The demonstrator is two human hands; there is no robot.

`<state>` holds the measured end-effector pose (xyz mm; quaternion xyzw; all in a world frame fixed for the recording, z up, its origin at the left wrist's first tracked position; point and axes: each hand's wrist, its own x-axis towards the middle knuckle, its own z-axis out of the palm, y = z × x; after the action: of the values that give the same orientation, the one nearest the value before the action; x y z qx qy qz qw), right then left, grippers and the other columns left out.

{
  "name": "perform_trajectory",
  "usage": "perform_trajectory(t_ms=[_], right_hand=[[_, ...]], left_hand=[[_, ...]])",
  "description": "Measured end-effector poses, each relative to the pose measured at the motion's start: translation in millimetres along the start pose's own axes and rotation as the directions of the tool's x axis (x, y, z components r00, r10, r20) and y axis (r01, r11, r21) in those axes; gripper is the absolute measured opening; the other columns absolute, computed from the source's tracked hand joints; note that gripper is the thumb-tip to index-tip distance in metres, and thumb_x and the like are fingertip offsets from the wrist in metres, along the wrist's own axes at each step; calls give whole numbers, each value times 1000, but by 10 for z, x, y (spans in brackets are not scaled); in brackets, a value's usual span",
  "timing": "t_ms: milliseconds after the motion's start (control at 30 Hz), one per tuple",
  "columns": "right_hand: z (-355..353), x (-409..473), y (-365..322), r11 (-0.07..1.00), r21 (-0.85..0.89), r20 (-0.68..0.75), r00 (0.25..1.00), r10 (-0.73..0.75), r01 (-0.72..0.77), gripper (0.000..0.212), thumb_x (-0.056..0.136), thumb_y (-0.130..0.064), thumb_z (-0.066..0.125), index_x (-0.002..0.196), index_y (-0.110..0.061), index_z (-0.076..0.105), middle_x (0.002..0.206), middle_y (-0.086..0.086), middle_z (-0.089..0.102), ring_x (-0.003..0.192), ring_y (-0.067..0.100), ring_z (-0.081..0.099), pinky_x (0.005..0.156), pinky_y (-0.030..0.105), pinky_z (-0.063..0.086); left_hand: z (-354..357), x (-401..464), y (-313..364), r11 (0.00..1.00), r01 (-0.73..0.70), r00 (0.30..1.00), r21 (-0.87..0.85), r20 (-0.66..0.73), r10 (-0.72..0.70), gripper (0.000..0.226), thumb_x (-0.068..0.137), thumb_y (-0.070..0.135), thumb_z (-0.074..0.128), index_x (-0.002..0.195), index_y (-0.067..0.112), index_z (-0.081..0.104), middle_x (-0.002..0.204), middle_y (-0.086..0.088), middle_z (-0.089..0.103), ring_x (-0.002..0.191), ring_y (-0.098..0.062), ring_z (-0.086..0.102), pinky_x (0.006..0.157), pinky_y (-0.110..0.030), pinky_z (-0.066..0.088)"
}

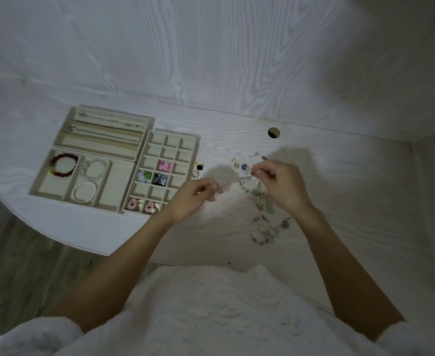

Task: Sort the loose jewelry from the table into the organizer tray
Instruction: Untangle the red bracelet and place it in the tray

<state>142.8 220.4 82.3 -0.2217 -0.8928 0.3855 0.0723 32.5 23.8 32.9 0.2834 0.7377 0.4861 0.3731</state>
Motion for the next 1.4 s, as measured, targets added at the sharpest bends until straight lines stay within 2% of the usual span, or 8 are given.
perform_trajectory(t_ms=[133,300,500,700,800,967,1167,1400], right_hand=[[-16,-4,40,968,-198,273,957,-99,156,13,88,-12,62,90,-17,73,85,-3,70,74,12,63,70,27,49],[169,172,-172,973,-108,386,910,-150,206,16,89,-10,57,79,-22,57,81,-11,52,77,2,50,67,19,36],[747,475,-672,912,358,501,866,-6,-200,30,97,-10,44,77,-23,62,110,-2,61,106,1,54,91,11,36],[1492,841,-1125,823,458,434,892,124,-337,22,96,-10,47,82,-8,63,75,4,63,68,12,62,69,22,49],[1799,1010,-1282,897,333,335,926,176,-291,13,93,-12,56,96,-5,66,83,9,62,70,14,56,59,7,44],[2138,1321,-1431,976,103,181,969,170,-190,8,91,-18,61,94,-20,67,82,-5,62,70,6,56,61,2,39],[2349,1617,-1556,985,-163,95,993,73,-57,9,87,-17,64,93,-17,71,83,-2,60,75,8,50,65,17,33],[2491,1783,-1490,931,-346,230,972,-37,118,11,86,-11,64,93,-14,72,91,6,63,86,25,53,70,26,34]], left_hand=[[-374,-179,-22,990,-10,1000,143,-23,13,17,94,20,56,83,27,66,70,23,63,61,3,55,62,-12,39],[-961,-456,-67,992,34,998,123,-60,-27,14,92,20,59,91,15,72,70,3,63,61,-4,54,61,-15,41],[-1845,-722,-368,992,35,964,-121,-257,-65,15,90,8,58,99,6,69,74,-2,70,70,-16,64,72,-20,51],[-2716,-680,-756,993,105,935,-47,-335,-114,5,86,5,65,87,9,68,69,6,70,66,-9,63,69,-20,50],[-3206,-519,-911,959,125,944,254,-327,-36,9,82,18,72,82,27,71,74,15,70,71,-2,63,70,-18,47],[-3761,-104,-1069,728,7,962,686,-204,183,11,86,19,68,96,21,72,86,7,67,70,-7,55,62,-19,37],[-4062,253,-1334,469,-164,925,868,-30,378,8,79,19,66,81,17,73,86,-3,69,76,-24,58,65,-31,42],[-4219,387,-1477,438,-270,928,858,109,357,18,80,34,62,79,22,75,86,-2,61,75,-17,45,66,-24,23]])
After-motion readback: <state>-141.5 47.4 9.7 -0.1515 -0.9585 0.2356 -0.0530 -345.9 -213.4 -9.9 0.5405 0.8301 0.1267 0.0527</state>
